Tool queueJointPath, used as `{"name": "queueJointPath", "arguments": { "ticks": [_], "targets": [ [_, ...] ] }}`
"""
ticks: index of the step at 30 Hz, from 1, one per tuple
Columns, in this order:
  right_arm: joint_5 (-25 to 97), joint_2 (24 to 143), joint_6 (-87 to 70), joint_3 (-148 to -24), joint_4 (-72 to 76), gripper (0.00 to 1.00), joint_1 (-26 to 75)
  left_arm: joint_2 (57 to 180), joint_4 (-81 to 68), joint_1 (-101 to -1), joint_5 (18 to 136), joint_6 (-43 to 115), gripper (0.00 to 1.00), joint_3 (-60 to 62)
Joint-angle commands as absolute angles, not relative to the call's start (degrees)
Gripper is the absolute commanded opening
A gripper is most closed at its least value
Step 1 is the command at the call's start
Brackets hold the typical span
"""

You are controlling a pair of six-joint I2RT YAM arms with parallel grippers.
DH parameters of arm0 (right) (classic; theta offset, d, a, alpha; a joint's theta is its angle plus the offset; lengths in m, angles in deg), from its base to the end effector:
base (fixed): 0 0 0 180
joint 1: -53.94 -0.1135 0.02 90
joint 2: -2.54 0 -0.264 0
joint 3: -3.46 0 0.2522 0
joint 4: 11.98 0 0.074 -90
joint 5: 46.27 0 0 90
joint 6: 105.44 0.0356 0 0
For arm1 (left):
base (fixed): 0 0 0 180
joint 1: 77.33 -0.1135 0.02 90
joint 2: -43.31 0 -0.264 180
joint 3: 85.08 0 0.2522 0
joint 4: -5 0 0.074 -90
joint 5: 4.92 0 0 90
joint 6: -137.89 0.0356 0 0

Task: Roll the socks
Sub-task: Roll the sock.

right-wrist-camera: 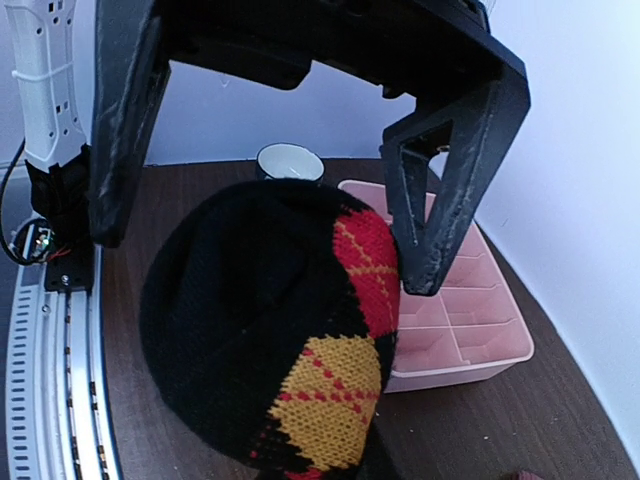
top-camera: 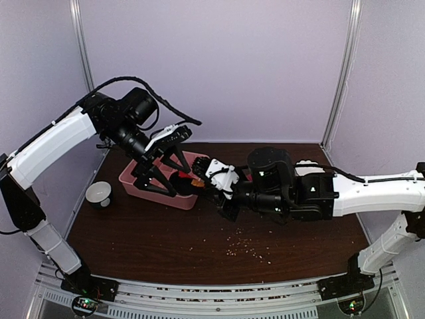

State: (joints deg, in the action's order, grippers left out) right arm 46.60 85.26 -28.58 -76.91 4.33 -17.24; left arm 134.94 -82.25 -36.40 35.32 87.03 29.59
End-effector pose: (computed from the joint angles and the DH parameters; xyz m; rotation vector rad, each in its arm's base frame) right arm 0.1121 0.3235 0.3300 -1.2812 1.4671 0.6354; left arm 0.2102 -0.2182 0.3888 1.7949 1.7275 -1.1576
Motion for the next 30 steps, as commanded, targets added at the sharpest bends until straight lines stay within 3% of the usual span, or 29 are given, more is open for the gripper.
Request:
{"name": "queueJointPath", "arguments": {
  "ticks": [1,6,11,17,22,24,30],
  "targets": [
    [38.9,83.8,-21.8,-80.0,3.7,0.00,-16.2,133.7,-79.7,-36.0,37.1,87.4,0.92,27.8],
    [37.7,84.2,-22.2,-80.2,3.4,0.00,-16.2,134.4,-78.5,-36.0,35.6,85.0,0.89,28.3],
    [40.4,82.7,-26.3,-78.5,5.8,0.00,-16.1,135.2,-87.1,-36.8,33.0,84.9,0.98,35.1],
    [46.8,80.3,-33.3,-78.4,9.5,0.00,-16.6,130.5,-88.5,-39.7,34.0,84.6,0.98,37.5],
    [48.4,79.2,-37.3,-78.9,9.0,0.00,-17.4,119.4,-68.1,-40.3,48.8,73.3,0.98,27.2],
    [49.3,80.0,-39.1,-80.0,9.8,0.00,-18.1,120.1,-67.9,-40.8,51.9,72.7,0.98,25.8],
    [53.2,82.7,-42.4,-81.8,10.8,0.00,-20.1,129.4,-73.1,-41.0,36.4,64.2,0.98,37.1]
  ]
}}
